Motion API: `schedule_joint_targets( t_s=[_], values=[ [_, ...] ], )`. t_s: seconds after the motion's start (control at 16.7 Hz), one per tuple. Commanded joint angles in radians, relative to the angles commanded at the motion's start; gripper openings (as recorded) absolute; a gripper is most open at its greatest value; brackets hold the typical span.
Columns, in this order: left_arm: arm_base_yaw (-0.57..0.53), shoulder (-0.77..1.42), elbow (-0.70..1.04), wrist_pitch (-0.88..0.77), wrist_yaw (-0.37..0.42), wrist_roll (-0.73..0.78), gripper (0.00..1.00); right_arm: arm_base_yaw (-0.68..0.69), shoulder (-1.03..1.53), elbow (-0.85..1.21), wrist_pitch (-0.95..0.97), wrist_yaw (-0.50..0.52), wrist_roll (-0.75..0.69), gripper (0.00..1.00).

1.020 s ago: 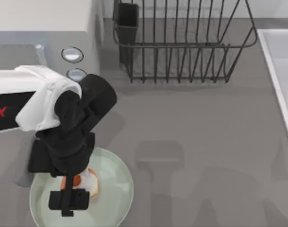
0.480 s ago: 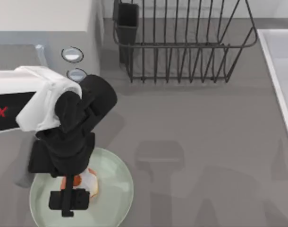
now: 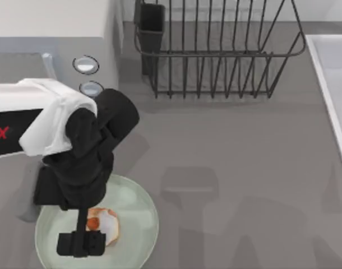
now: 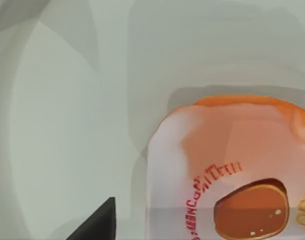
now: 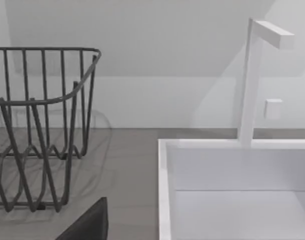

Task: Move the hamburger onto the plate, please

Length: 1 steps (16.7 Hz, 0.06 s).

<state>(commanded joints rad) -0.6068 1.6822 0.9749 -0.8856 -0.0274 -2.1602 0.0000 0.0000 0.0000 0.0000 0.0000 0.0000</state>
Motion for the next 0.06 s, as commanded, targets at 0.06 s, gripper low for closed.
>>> schedule_joint_targets(
  t_s=[0.06],
  values=[
    [0.000, 0.000, 0.000, 0.000, 0.000, 0.000, 1.00, 0.000, 0.000, 0.000, 0.000, 0.000, 0.000, 1.00]
  ],
)
